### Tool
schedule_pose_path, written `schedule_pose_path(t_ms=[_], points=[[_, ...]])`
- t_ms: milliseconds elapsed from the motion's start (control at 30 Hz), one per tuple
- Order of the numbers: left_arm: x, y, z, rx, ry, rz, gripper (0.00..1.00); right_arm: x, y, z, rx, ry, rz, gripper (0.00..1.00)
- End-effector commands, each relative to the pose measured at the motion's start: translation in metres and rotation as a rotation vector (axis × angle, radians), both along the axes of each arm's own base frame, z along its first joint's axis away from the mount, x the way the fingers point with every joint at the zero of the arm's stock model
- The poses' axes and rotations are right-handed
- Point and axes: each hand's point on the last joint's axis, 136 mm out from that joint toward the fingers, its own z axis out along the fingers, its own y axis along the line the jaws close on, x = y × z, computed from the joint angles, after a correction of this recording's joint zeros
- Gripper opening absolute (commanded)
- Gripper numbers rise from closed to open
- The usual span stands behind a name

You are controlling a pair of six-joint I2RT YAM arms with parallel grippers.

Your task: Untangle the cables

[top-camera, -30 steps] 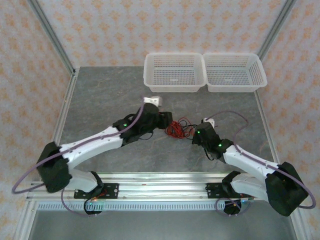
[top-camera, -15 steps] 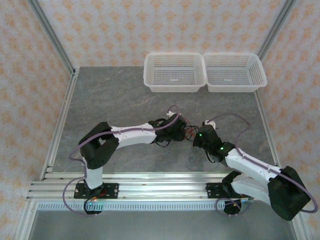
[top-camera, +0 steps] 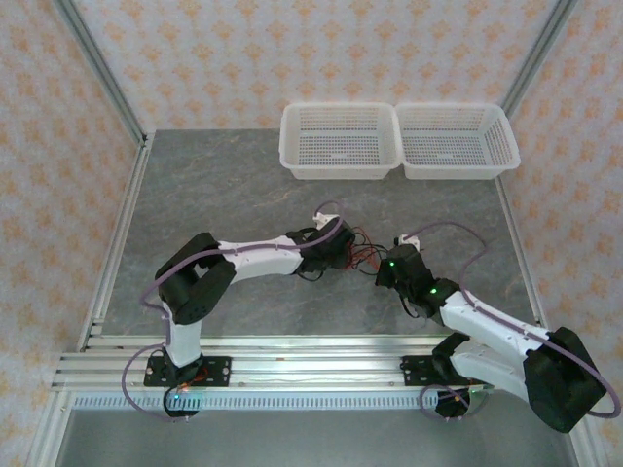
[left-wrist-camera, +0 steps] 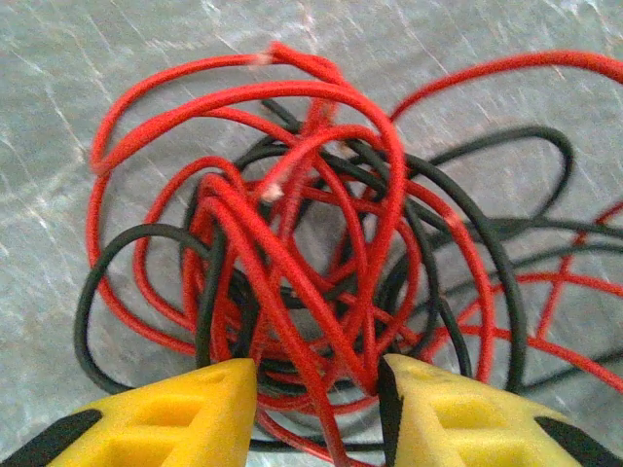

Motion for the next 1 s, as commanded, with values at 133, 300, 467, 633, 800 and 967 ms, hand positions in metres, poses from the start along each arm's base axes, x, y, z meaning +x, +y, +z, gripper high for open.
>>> schedule_pose_path(t_ms=[133, 300, 467, 633, 800, 967], points=[[0.019, 0.024, -0.031, 0.062, 0.017, 0.065, 0.47, 0.0, 0.0, 0.0, 0.018, -0.013, -0.006, 0.0], [0.027, 0.03, -0.034, 0.052, 0.01, 0.085, 0.41, -0.001, 0.0, -0.001, 0.016, -0.008, -0.002, 0.0], [0.031, 0.04, -0.024, 0.021, -0.014, 0.102, 0.09, 0.0, -0.001, -0.001, 0.014, -0.007, -0.011, 0.0], [0.032, 0.059, 0.006, -0.071, -0.059, 0.129, 0.0, 0.001, -0.007, -0.002, 0.006, -0.005, -0.05, 0.0], [0.021, 0.072, 0.05, -0.267, -0.097, 0.092, 0.0, 0.002, -0.015, -0.006, -0.013, 0.008, -0.107, 0.0], [0.003, 0.081, 0.086, -0.432, -0.114, 0.034, 0.0, 0.005, -0.019, -0.011, -0.033, 0.029, -0.15, 0.0]])
